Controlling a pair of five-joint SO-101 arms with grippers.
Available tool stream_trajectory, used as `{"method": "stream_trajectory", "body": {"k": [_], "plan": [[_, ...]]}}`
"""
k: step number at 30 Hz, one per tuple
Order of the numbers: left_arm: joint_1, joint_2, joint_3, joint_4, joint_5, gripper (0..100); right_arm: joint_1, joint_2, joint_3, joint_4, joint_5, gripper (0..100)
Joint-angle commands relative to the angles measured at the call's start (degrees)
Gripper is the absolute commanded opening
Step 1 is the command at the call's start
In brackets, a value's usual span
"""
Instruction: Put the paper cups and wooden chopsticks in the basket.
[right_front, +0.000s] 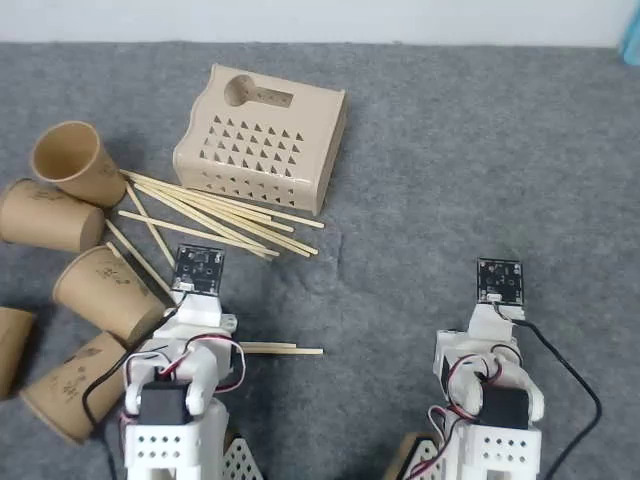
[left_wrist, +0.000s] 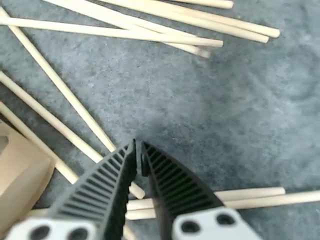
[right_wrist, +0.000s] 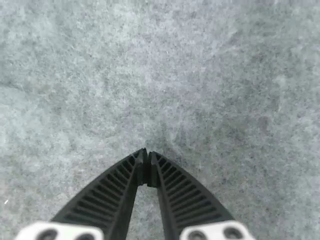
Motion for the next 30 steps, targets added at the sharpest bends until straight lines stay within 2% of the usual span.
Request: {"method": "stream_trajectory", "body": {"k": [1,8,23,30], "plan": [[0.79,-1.14,-1.1,0.18,0.88,2,0.66,-0.75,1.14,-0.92,1.14,0.6],[0.35,-1.23,-2.33,-0.7,0.97,2,0.75,-0.75,1.14,-0.92,1.23,0.6],[-1.67,-1.23,-6.02,-13.45,0.79,2,0.75,-0.75,1.14,-0.92,1.23,0.6],[-2.2,-1.23,-6.02,-23.65,0.62,2,0.75,-0.75,1.14,-0.92,1.23,0.6]]}}
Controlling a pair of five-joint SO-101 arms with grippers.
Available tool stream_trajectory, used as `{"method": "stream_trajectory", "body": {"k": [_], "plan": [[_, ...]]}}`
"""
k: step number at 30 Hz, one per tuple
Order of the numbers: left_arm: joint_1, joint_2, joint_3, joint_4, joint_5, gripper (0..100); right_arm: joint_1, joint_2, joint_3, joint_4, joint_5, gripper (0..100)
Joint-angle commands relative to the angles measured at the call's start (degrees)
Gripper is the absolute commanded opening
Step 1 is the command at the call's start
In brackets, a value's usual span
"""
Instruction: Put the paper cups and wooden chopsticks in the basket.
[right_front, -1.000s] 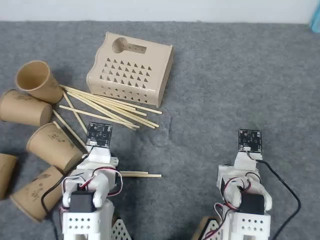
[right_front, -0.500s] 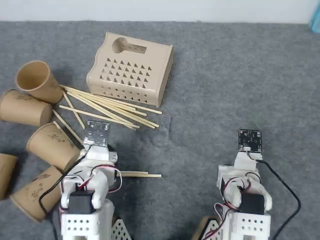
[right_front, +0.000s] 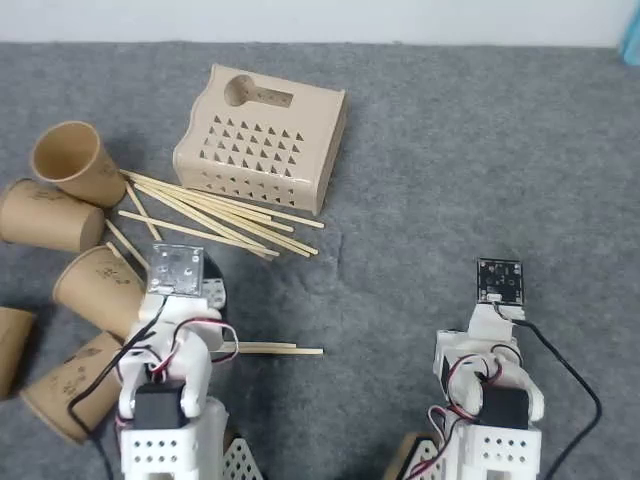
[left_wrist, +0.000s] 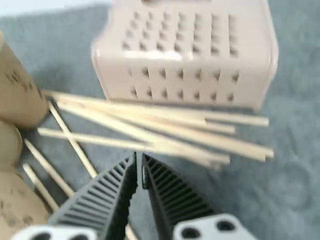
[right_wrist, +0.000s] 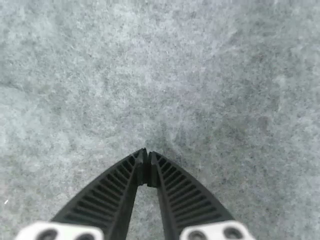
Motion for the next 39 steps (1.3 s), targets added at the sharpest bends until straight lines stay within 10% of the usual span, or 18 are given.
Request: {"method": "stream_trajectory", "body": {"k": [1,16,31,39], "plan": [[-0.18,-1.23,-2.51,-6.33,0.62,2,0.75,-0.75,1.14,-0.92,1.23,0.6],[-0.09,2.99,-15.78,-6.15,4.04,2,0.75,-0.75,1.14,-0.92,1.23,0.6],[0.35,64.18,-58.51,-2.37,9.32,2,0.75,-0.75,1.14,-0.92,1.23,0.6],[-0.09,86.24,-72.4,-2.81,13.89,20,0.75,-0.75,1.14,-0.92,1.23,0.6]]}}
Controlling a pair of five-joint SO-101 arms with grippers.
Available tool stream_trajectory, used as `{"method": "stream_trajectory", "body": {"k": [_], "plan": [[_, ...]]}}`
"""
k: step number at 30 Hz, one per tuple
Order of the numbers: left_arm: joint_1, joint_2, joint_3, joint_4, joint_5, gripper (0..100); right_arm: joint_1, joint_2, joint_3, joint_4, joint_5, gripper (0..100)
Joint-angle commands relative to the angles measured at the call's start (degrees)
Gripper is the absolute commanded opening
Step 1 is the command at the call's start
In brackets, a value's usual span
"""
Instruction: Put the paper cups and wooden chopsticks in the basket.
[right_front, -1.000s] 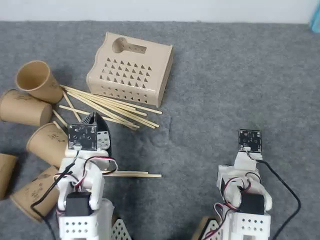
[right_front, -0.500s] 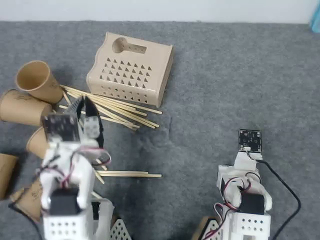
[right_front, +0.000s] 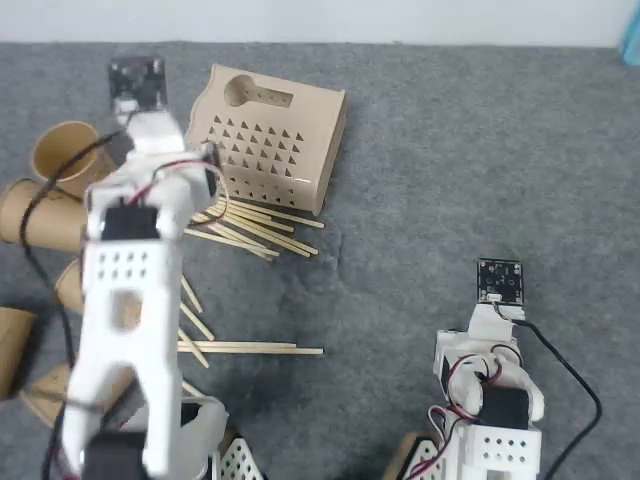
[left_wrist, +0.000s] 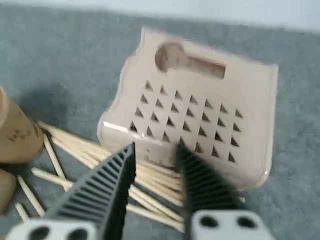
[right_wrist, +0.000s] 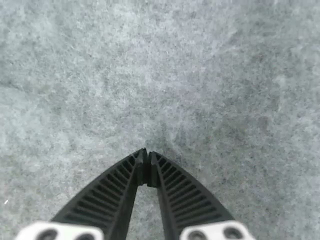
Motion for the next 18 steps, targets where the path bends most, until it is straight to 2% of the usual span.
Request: {"method": "stream_trajectory", "body": {"k": [1,18], "plan": [[-0.09,7.3,-8.4,-0.26,2.11,20,0.75,-0.75,1.14,-0.92,1.23,0.6],[-1.67,45.63,-47.69,1.14,1.85,18,0.75,-0.75,1.14,-0.92,1.23,0.6]]}}
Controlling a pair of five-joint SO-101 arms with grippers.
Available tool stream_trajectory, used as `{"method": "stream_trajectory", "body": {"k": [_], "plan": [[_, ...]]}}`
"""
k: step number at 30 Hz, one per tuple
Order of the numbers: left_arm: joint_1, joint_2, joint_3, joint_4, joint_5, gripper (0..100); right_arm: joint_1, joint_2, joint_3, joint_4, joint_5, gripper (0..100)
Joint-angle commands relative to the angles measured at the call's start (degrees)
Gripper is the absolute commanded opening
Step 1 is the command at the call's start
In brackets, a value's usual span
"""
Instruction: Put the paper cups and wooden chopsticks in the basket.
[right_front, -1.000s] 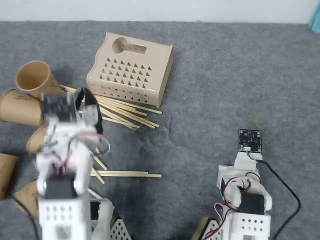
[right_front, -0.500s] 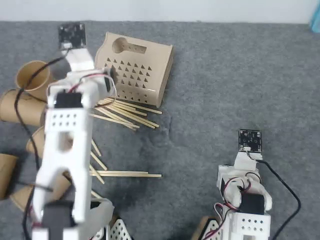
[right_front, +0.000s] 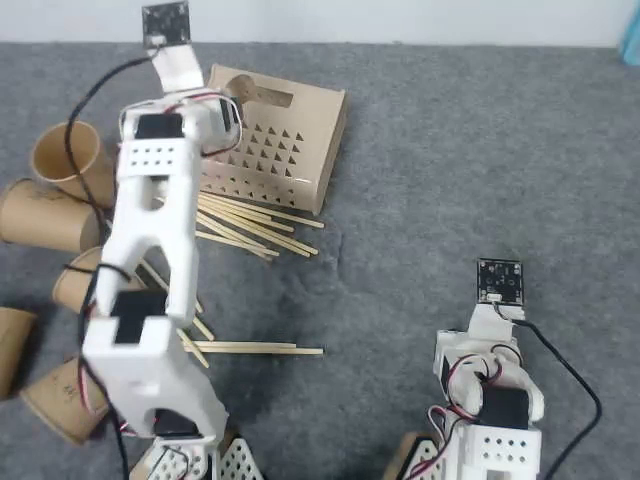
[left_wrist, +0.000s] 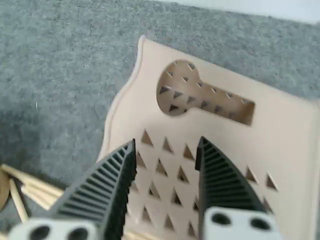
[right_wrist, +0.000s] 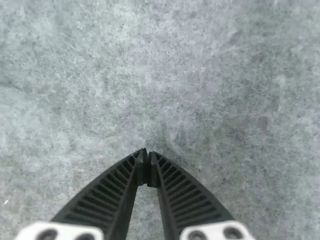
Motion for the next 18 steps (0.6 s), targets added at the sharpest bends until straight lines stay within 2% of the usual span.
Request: {"method": "stream_trajectory", "body": {"k": [1,8,18], "plan": [[-1.32,5.1,-10.68,0.44,0.62,18,0.75,-0.75,1.14,-0.92,1.23,0.6],[-3.08,20.92,-30.55,3.16,0.53,18,0.75,-0.75,1.14,-0.92,1.23,0.6],[-2.73,44.57,-64.04,12.31,-4.48,18,0.75,-0.75,1.14,-0.92,1.23,0.6]]}}
